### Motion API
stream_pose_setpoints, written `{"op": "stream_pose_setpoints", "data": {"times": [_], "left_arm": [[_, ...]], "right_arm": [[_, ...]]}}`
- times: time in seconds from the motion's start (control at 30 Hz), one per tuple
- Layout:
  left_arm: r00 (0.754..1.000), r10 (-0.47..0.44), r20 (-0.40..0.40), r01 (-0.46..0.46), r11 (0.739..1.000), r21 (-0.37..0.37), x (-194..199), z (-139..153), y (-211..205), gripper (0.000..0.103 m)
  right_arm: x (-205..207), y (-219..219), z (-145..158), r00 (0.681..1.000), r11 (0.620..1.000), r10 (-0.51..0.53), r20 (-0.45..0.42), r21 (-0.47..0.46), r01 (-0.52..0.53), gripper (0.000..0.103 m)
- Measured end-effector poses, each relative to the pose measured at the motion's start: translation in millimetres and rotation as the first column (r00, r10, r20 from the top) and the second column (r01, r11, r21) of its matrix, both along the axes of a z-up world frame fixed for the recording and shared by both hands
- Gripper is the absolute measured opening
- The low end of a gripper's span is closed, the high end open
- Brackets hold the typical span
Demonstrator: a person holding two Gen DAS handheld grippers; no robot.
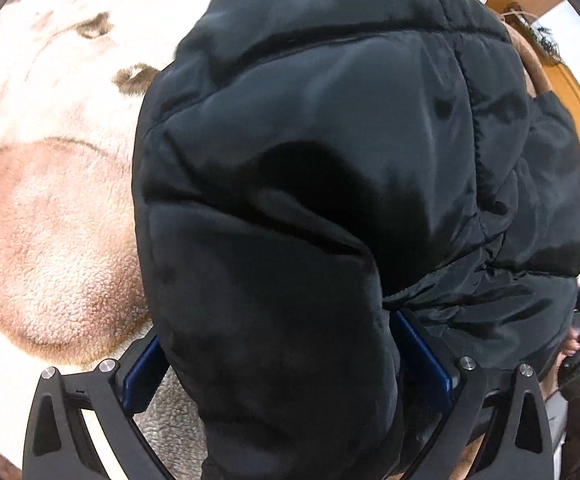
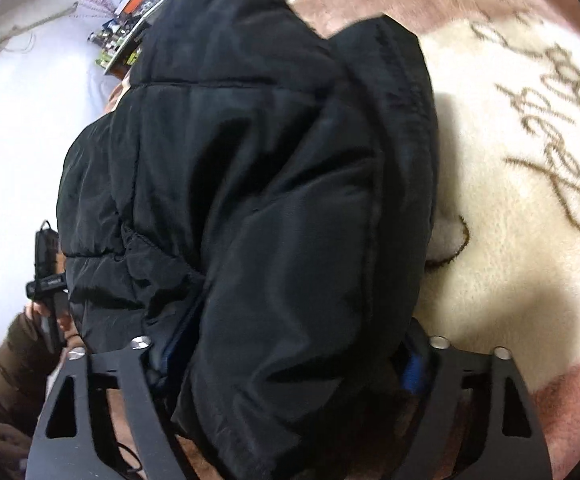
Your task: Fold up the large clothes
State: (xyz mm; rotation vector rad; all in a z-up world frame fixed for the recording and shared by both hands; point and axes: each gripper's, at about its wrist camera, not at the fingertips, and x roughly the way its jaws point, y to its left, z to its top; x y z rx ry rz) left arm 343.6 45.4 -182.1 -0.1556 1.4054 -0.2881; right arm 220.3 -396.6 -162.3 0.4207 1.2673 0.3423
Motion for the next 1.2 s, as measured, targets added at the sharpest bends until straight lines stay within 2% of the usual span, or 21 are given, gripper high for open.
{"op": "stream_pose_setpoints", "data": {"times": [0.1, 0.17, 0.3, 0.37, 0.53, 0.63, 0.7, 0.83, 0.93, 1.0, 1.07, 1.2], "left_arm": [[1.000, -0.002, 0.022, 0.001, 0.999, 0.047, -3, 4, -14, 0.100], [0.999, -0.002, 0.042, -0.001, 0.997, 0.072, -7, 8, -24, 0.094], [0.995, -0.022, 0.095, 0.007, 0.989, 0.149, -16, 16, -47, 0.085], [0.993, -0.029, 0.115, 0.008, 0.984, 0.178, -19, 18, -57, 0.082], [0.992, -0.008, 0.123, -0.012, 0.987, 0.163, -18, 19, -66, 0.079], [0.987, -0.027, 0.160, -0.006, 0.979, 0.205, -26, 22, -74, 0.069], [0.982, -0.040, 0.187, -0.005, 0.972, 0.236, -31, 25, -86, 0.067], [0.988, -0.002, 0.152, -0.023, 0.986, 0.164, -24, 21, -79, 0.068], [0.989, 0.017, 0.149, -0.040, 0.988, 0.151, -23, 24, -83, 0.067], [0.988, 0.034, 0.154, -0.054, 0.990, 0.128, -24, 26, -81, 0.060], [0.983, 0.052, 0.174, -0.069, 0.993, 0.092, -36, 28, -66, 0.048], [0.974, 0.040, 0.224, -0.062, 0.994, 0.091, -45, 46, -72, 0.041]], "right_arm": [[0, 19, 13, 0.999, 0.992, 0.034, 0.041, -0.122, -0.029, 0.067], [-1, 27, 17, 0.998, 0.985, 0.038, 0.053, -0.171, -0.028, 0.063], [-5, 45, 23, 0.996, 0.968, 0.042, 0.082, -0.250, -0.020, 0.060], [-5, 51, 23, 0.996, 0.964, 0.033, 0.084, -0.264, -0.010, 0.060], [-4, 55, 24, 0.996, 0.960, 0.011, 0.084, -0.279, 0.013, 0.061], [-11, 65, 23, 0.996, 0.957, 0.003, 0.087, -0.289, 0.023, 0.061], [-12, 65, 23, 0.996, 0.959, -0.008, 0.086, -0.280, 0.032, 0.061], [-11, 61, 20, 0.996, 0.962, -0.013, 0.085, -0.272, 0.035, 0.061], [-13, 56, 18, 0.995, 0.962, -0.025, 0.092, -0.269, 0.049, 0.061], [-15, 54, 19, 0.994, 0.961, -0.038, 0.103, -0.267, 0.064, 0.060], [-21, 54, 22, 0.992, 0.959, -0.042, 0.118, -0.272, 0.073, 0.054], [-30, 66, 32, 0.990, 0.936, -0.022, 0.139, -0.346, 0.069, 0.048]]}}
